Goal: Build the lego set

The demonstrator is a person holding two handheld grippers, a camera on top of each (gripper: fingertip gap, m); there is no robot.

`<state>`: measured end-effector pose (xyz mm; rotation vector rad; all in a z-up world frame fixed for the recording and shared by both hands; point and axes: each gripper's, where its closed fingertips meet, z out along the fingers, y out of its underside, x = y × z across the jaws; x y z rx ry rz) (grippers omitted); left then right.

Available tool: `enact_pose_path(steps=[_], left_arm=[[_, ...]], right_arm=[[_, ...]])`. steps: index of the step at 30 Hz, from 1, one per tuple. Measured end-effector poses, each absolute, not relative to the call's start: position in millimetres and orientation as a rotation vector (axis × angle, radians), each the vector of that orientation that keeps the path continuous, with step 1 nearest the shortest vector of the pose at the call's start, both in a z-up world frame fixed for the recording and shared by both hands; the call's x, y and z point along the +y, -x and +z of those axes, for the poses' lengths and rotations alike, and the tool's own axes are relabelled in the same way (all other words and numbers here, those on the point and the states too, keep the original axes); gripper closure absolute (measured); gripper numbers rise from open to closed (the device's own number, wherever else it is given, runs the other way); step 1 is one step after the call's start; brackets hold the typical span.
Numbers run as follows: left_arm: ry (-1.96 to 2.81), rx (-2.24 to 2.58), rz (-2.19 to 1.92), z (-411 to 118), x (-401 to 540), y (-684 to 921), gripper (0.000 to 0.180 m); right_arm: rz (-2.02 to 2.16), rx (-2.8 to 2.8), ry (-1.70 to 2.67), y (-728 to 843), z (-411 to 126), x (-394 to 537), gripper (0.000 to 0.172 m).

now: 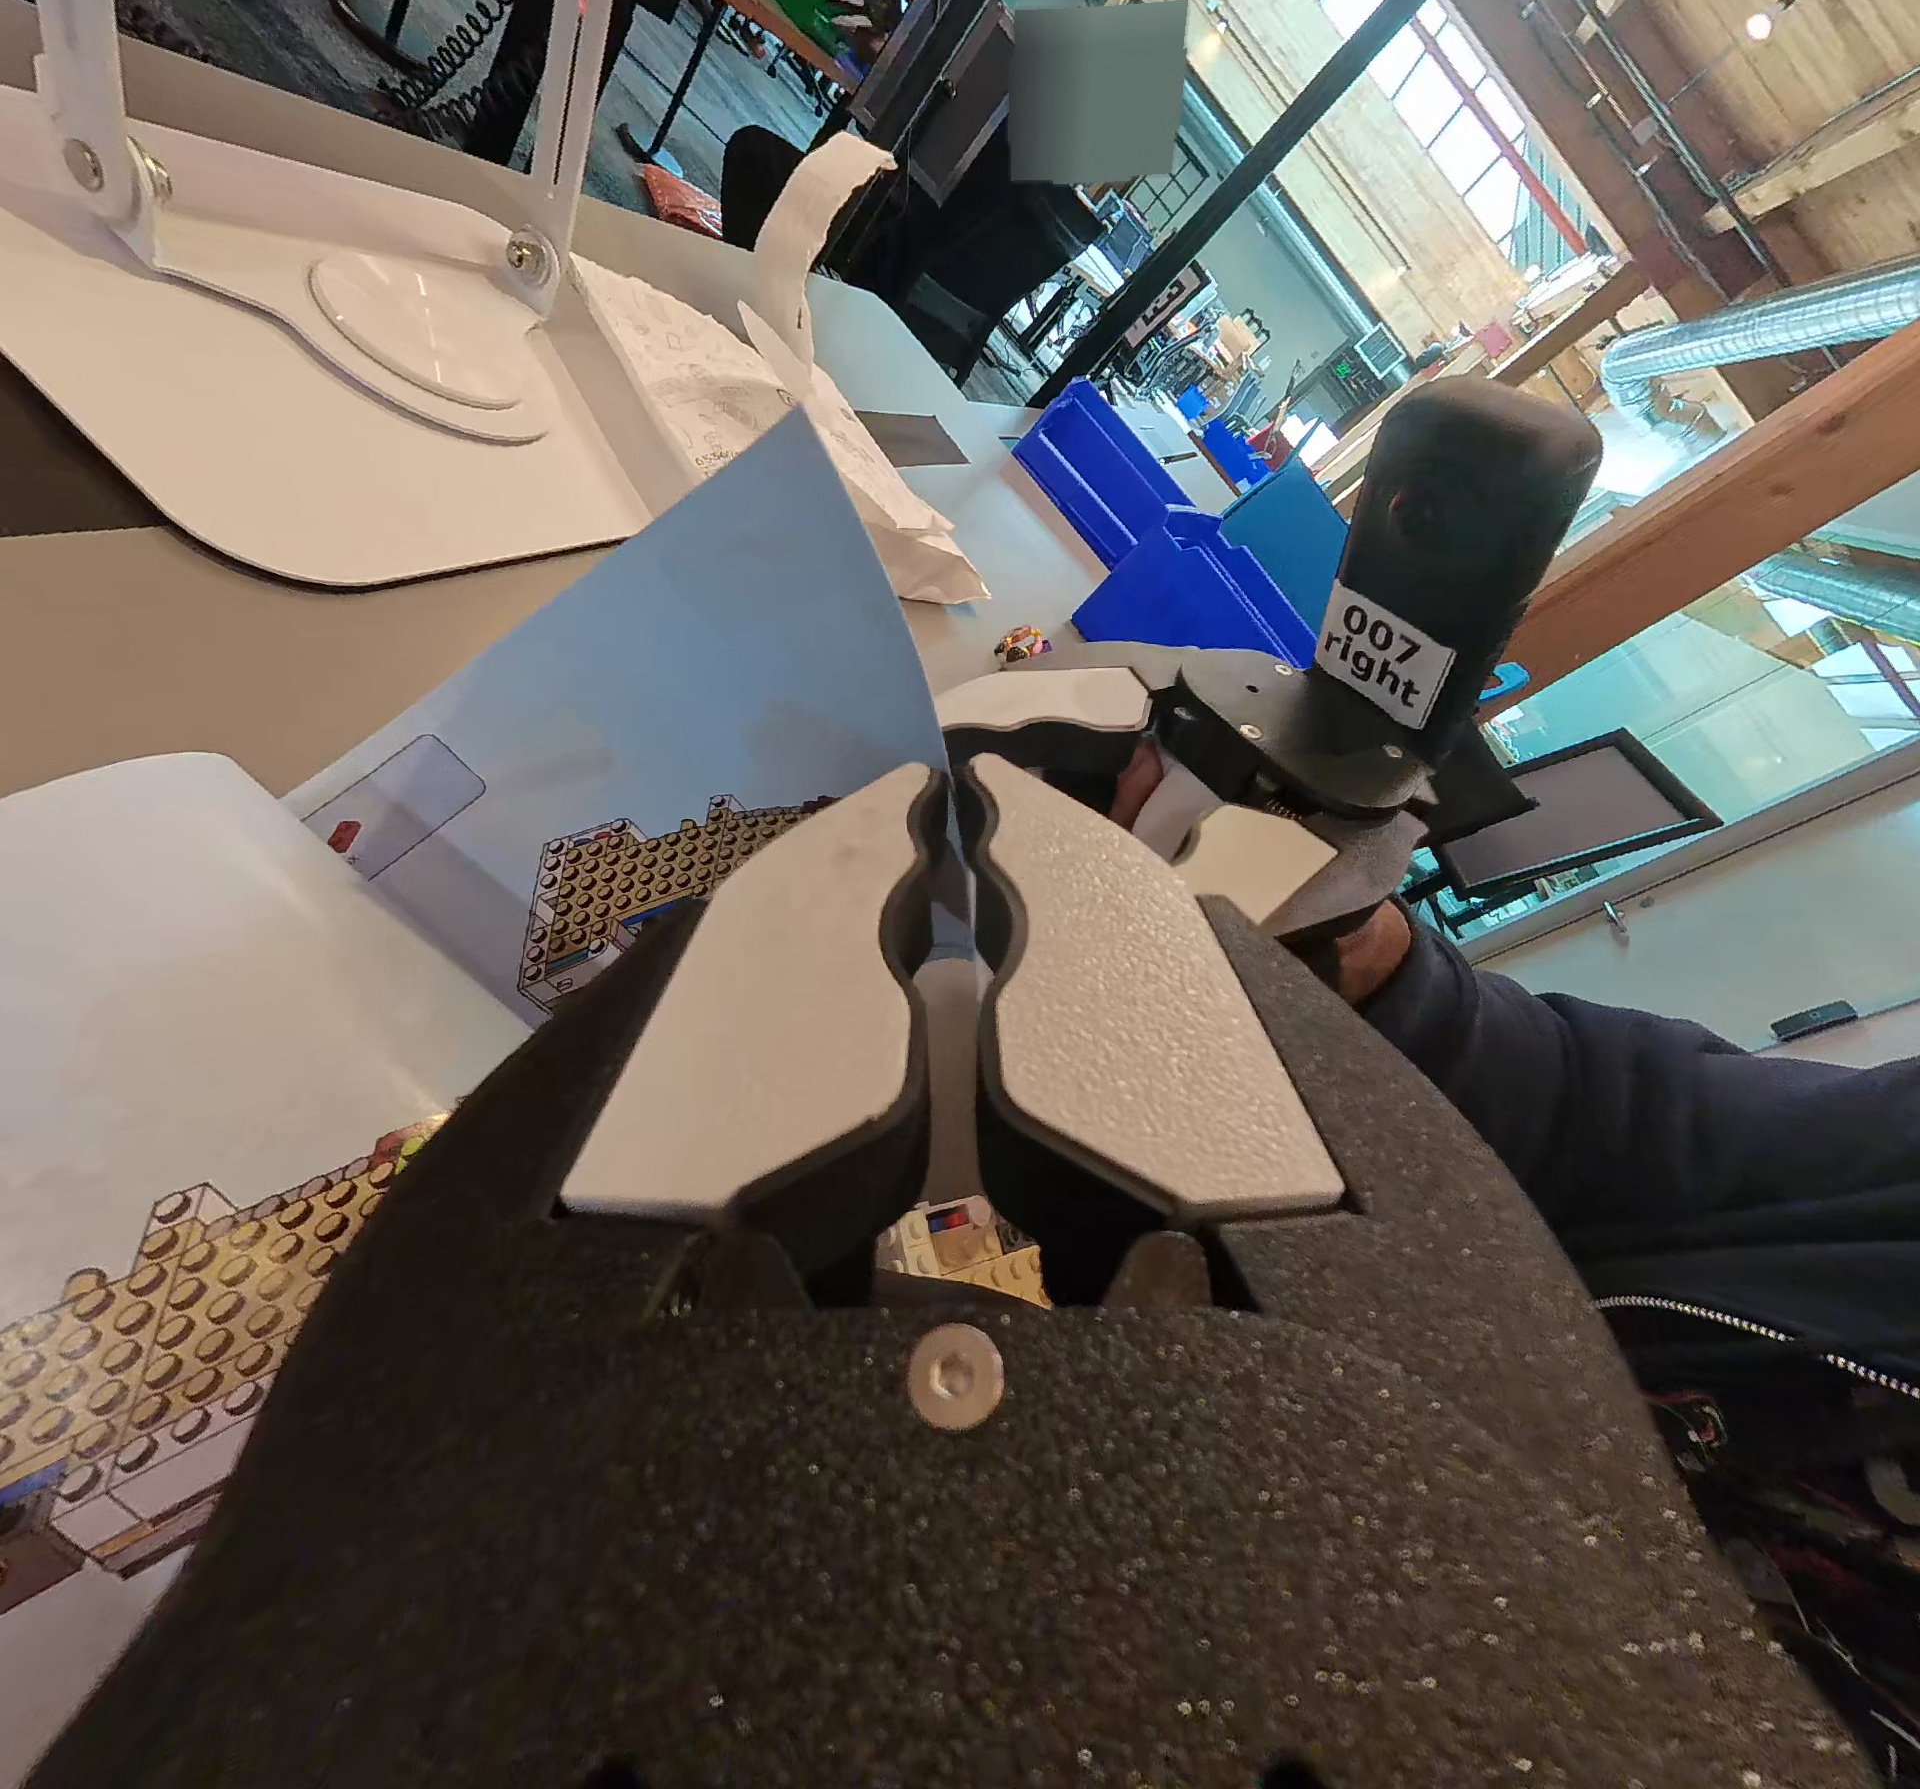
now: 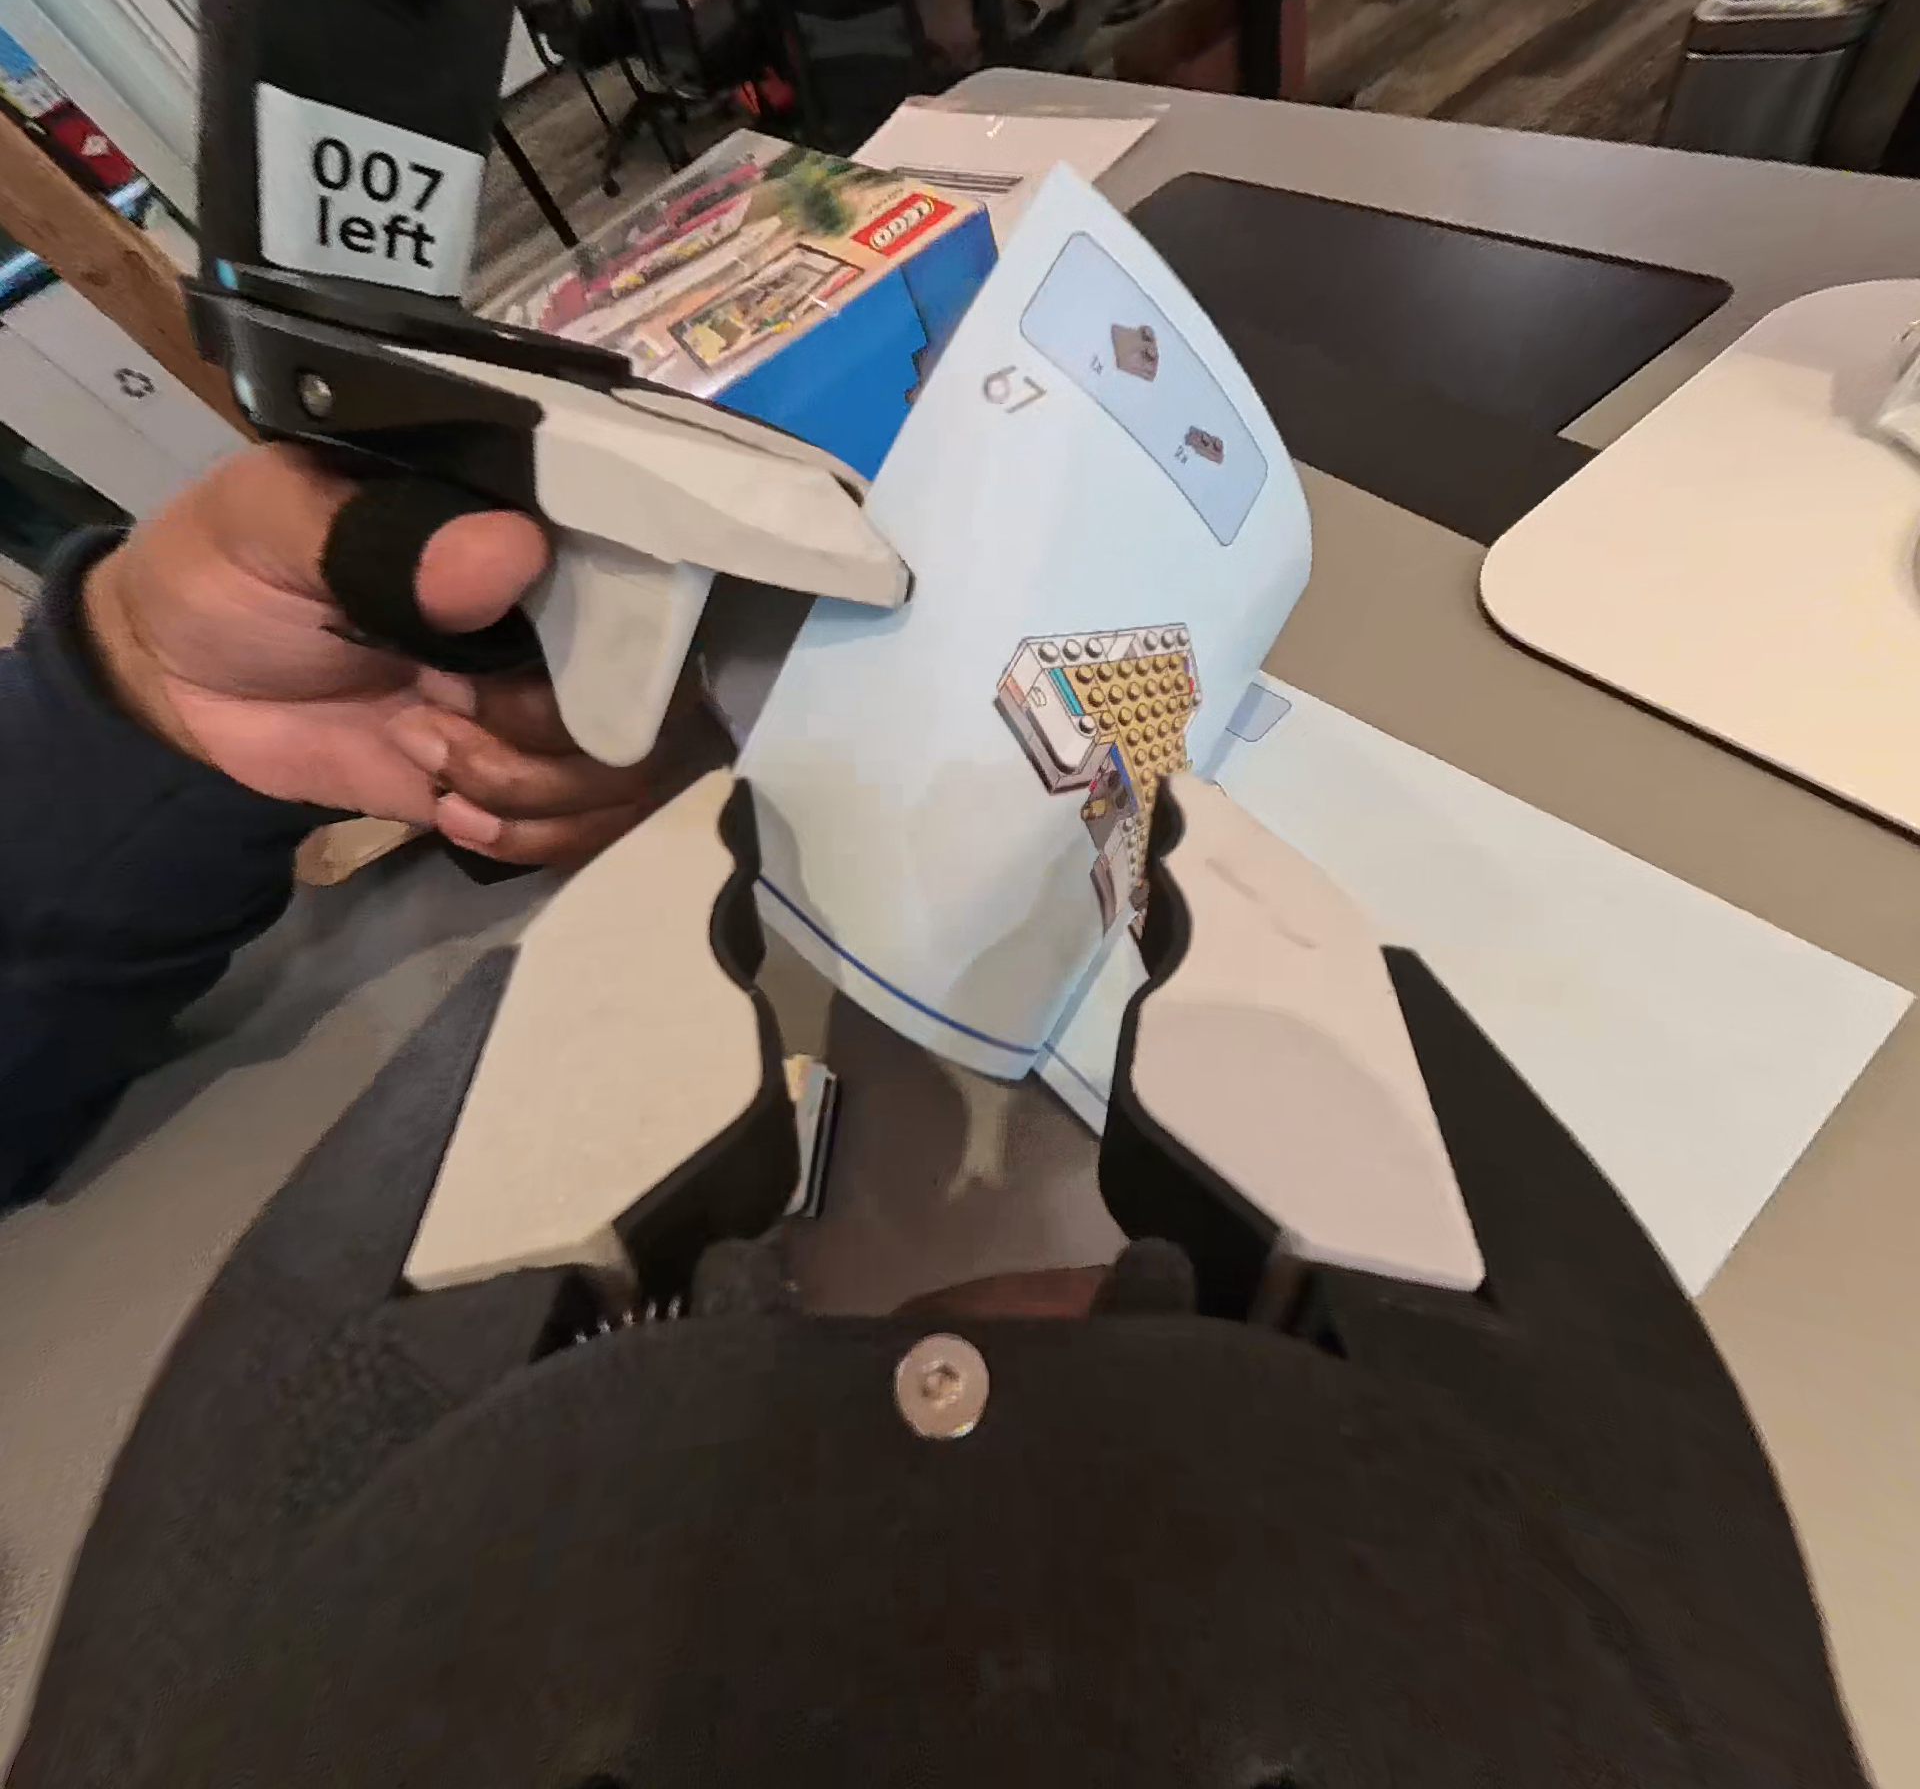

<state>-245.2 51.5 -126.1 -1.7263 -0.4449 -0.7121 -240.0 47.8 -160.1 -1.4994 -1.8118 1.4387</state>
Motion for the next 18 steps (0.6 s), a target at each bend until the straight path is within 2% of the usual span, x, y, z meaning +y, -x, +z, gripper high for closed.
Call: enact_pose_path(steps=[4,7,18], left_arm=[[1.725,-0.445,-0.719,-127,52,245,0.177],[1.731,-0.442,-0.711,-129,52,246,0.177],[1.73,-0.32,-0.626,-121,53,240,0.164]], right_arm=[[1.424,-1.778,1.517,243,-165,54,0.128],[1.451,-1.758,1.528,241,-166,58,0.138],[1.547,-1.803,1.482,234,-159,51,0.139]])
